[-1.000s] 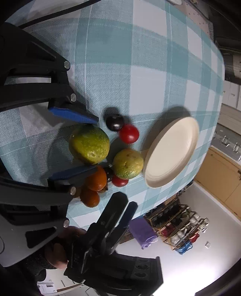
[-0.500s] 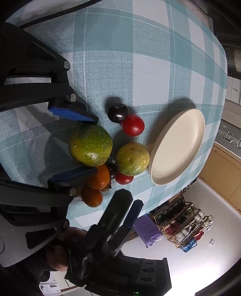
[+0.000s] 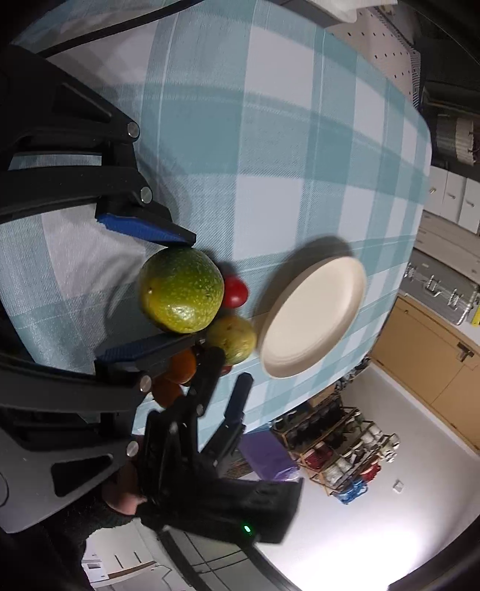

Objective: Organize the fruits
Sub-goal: 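Lift the green citrus with the left tool while the right tool grasps the yellow citrus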

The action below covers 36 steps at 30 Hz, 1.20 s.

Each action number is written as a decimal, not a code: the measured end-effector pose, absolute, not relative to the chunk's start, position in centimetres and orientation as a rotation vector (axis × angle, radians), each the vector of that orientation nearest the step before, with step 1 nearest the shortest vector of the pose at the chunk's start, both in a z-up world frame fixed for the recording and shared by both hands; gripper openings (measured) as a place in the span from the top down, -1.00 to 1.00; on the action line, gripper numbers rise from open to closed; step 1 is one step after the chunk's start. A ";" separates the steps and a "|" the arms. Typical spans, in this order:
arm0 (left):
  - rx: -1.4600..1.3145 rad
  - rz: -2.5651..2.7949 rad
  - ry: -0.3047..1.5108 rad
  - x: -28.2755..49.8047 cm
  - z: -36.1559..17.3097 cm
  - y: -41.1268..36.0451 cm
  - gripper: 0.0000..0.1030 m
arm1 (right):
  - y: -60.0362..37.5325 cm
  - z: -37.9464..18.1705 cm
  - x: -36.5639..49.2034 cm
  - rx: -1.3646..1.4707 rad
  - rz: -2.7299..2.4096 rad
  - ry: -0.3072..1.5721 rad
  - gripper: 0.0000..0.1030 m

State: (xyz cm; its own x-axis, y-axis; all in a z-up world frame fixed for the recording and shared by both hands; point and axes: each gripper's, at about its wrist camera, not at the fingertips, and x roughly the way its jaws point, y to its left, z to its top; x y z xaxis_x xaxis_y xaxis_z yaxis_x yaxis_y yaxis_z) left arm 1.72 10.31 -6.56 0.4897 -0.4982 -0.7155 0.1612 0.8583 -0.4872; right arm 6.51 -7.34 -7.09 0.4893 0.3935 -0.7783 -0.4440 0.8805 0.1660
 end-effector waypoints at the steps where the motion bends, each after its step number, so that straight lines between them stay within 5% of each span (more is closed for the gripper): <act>1: -0.387 -0.408 0.983 1.8 -6.5 10.6 0.15 | -7.1 -7.3 6.7 -0.069 0.508 0.935 -0.55; 10: -0.418 -0.391 0.987 2.0 -6.6 12.2 0.15 | -4.4 -9.0 7.5 -0.218 0.490 0.987 0.04; 36: -0.468 -0.441 0.989 10.9 -3.7 8.6 0.15 | -12.5 -2.4 9.7 0.171 0.541 0.782 0.06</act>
State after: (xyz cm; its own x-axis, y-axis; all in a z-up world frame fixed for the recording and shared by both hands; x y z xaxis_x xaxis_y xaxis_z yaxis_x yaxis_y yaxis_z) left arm 10.94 8.62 -3.75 0.4791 -0.5509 -0.6833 0.1397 0.8164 -0.5603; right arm 9.75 -12.45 -2.41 0.5820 0.5222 -0.6234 -0.3985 0.8513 0.3411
